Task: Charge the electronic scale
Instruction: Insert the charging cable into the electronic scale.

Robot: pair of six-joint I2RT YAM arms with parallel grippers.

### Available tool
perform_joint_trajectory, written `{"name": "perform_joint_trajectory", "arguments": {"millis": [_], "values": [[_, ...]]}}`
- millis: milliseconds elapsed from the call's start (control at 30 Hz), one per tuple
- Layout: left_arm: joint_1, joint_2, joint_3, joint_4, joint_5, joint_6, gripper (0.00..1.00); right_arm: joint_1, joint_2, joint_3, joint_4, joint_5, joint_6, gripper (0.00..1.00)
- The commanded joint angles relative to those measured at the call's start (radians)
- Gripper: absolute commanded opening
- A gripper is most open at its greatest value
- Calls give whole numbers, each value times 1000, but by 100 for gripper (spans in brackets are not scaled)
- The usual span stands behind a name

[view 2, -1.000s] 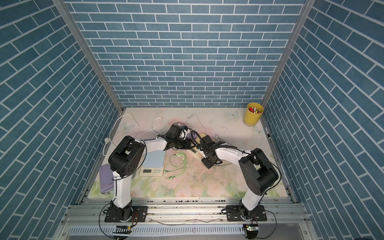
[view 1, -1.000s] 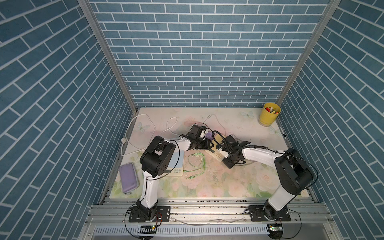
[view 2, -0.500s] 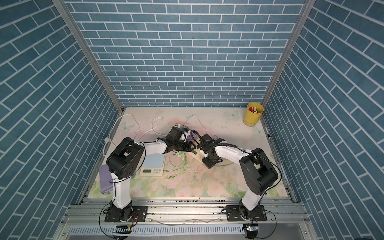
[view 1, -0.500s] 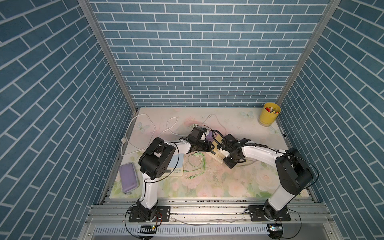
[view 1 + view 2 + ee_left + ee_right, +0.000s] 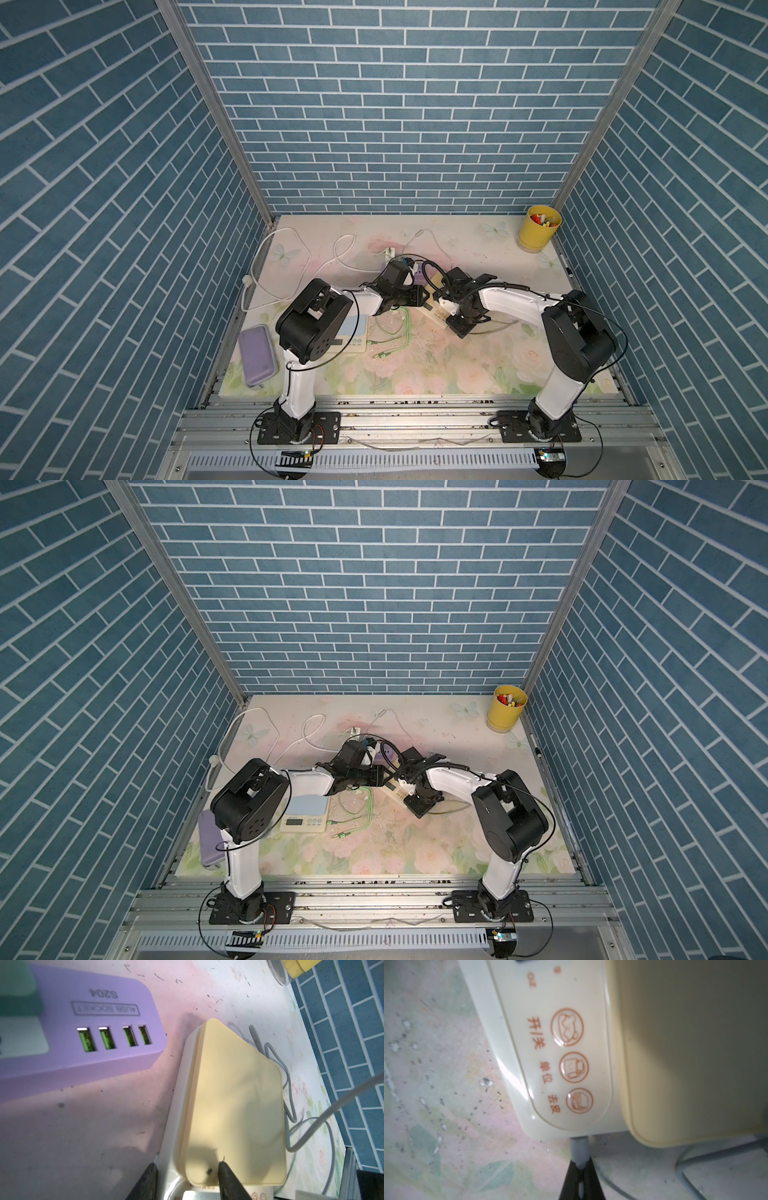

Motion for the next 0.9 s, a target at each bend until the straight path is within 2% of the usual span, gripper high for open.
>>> {"name": "perform_joint_trajectory", "arguments": {"millis": [0, 300, 500, 533, 633, 700, 867], "values": [[-118, 53, -79, -218, 194, -24, 48, 6, 23, 99, 301, -97, -45, 0], [-159, 37, -128, -170, 181, -69, 47, 7, 42, 143, 337, -122, -29, 0], [-176, 29, -147, -155, 171, -86, 46, 6, 30, 105, 366, -99, -8, 0], [-175, 20, -142, -173, 161, -78, 46, 6, 22, 102, 352, -90, -4, 3], [-166, -19, -91, -321, 84, -6, 49, 6, -32, 75, 295, -58, 18, 23], [-156, -56, -56, -408, 22, 53, 51, 7, -80, 49, 233, -20, 44, 32], [-127, -102, 67, -581, -75, 179, 54, 8, -229, -41, 72, 38, 122, 41]]}}
